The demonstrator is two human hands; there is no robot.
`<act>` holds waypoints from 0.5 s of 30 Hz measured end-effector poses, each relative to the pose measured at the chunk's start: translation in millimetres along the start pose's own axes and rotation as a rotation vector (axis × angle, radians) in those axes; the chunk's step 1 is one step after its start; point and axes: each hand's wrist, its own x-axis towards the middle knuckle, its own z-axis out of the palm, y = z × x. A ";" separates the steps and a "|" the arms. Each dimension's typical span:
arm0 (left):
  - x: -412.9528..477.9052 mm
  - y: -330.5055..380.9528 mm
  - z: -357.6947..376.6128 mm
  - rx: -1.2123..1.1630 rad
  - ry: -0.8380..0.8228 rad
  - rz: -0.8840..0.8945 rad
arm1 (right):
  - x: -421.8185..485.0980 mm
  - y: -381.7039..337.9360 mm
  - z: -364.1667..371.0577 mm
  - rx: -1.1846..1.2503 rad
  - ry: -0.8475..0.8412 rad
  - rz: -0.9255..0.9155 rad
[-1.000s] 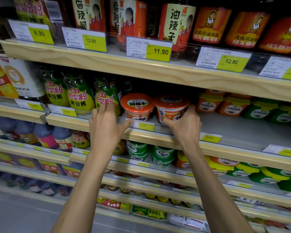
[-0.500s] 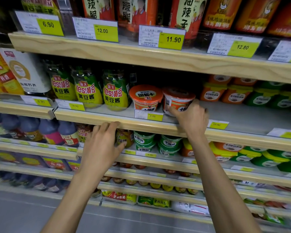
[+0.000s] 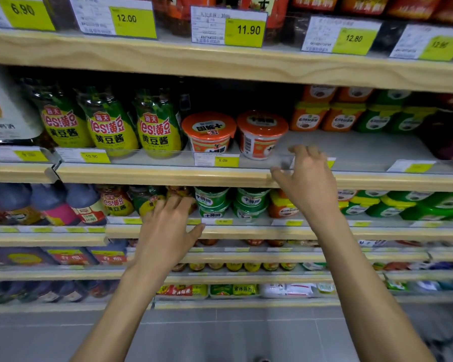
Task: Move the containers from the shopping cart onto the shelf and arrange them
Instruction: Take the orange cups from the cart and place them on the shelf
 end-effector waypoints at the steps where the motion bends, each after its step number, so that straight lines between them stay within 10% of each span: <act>1: 3.1 6.7 1.5 -0.004 -0.011 0.025 | -10.3 4.9 -3.0 -0.036 -0.009 -0.033; 15: 34.9 163.3 28.1 0.128 -0.236 0.342 | -86.8 155.2 -44.6 -0.375 -0.422 0.017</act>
